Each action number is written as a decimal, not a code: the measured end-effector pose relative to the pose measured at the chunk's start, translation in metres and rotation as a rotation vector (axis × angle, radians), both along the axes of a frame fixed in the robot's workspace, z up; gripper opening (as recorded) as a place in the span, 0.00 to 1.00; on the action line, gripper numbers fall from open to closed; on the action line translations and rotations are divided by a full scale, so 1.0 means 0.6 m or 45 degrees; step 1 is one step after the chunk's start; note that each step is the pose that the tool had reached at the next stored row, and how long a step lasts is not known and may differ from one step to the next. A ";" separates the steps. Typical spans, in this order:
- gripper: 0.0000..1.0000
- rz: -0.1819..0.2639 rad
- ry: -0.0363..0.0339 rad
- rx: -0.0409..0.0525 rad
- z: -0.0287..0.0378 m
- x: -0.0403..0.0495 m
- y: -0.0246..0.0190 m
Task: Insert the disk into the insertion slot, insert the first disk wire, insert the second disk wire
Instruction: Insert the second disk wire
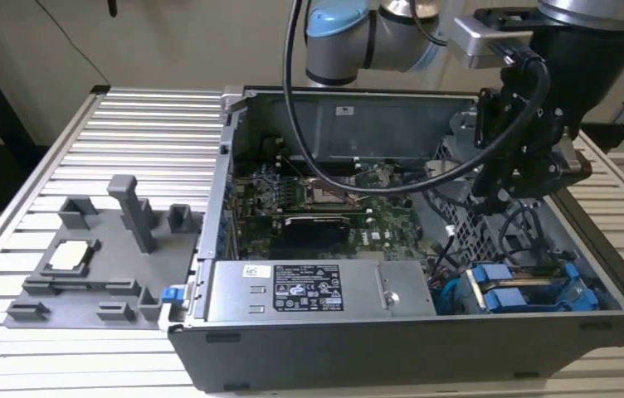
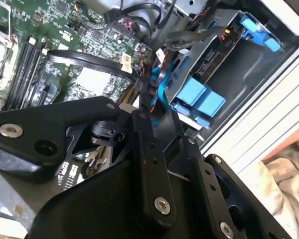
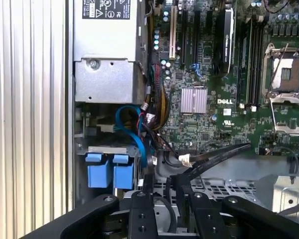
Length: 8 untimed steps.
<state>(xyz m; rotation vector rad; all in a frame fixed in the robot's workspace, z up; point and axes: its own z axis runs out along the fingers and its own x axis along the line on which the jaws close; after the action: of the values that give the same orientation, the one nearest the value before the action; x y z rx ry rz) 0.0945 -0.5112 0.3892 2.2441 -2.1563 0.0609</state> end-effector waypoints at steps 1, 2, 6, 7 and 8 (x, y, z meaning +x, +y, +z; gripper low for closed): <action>0.33 0.022 -0.0003 0.000 -0.002 0.000 0.0000; 0.33 0.045 -0.0003 0.000 -0.003 0.000 0.0001; 0.33 0.117 -0.0027 -0.001 -0.009 -0.003 0.0002; 0.33 0.118 -0.0137 -0.001 -0.011 -0.009 0.0003; 0.33 0.118 -0.0227 -0.001 -0.013 -0.016 0.0008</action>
<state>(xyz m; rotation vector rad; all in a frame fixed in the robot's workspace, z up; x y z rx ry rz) 0.0848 -0.5107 0.3814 2.3507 -2.0591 0.0845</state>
